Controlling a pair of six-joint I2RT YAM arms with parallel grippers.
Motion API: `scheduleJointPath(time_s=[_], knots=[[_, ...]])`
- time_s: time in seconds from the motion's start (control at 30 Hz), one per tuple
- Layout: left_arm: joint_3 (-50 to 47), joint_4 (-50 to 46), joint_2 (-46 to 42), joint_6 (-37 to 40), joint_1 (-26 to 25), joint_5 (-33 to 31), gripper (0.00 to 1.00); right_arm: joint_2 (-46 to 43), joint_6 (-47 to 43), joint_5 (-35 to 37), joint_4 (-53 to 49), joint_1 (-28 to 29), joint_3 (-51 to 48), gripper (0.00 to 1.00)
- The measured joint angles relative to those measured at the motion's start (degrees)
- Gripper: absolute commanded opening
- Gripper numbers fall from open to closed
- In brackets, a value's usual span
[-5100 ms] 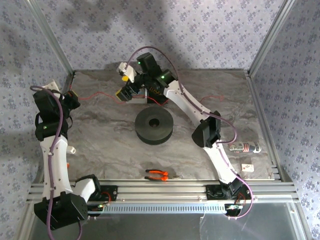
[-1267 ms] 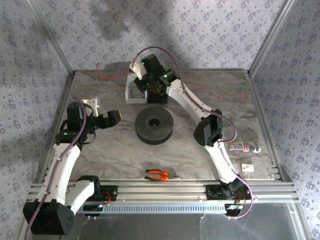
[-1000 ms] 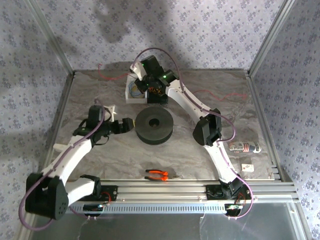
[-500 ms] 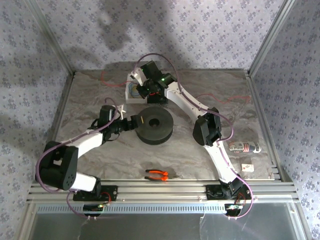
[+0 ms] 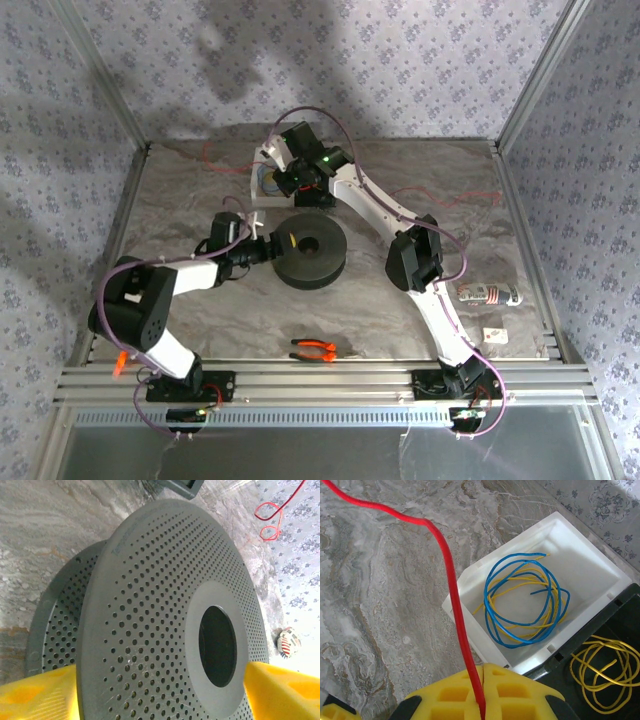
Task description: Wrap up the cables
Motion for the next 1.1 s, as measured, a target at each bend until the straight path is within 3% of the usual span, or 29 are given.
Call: scheduleJointPath(time_s=[0.13,0.33,0.57,0.67,0.83,1.1], knots=[[0.0,0.9,1.3,-0.7,0.0,0.2,0.61,0.0,0.0,0.0,0.0,0.0,-0.1,0.0],[0.1,1.1,1.9,-1.4,0.0,0.7,0.27,0.0,0.0,0.0,0.0,0.0,-0.5,0.0],[3.7,-2.2,-2.0,-1.9,-0.5,3.7,0.01,0.0,0.0,0.0,0.0,0.0,-0.6,0.0],[6.9,-7.9,-6.3,0.7,-1.1,2.7,0.0,0.0,0.0,0.0,0.0,0.0,-0.9,0.0],[13.2,-24.5,-11.9,8.1,-1.1,-6.4,0.0,-0.1,0.0,0.0,1.0,0.0,-1.9,0.0],[22.9,-47.1,-16.7,17.8,-5.8,-26.1,0.0,-0.8,0.0,-0.2,2.1,-0.1,-2.7,0.0]])
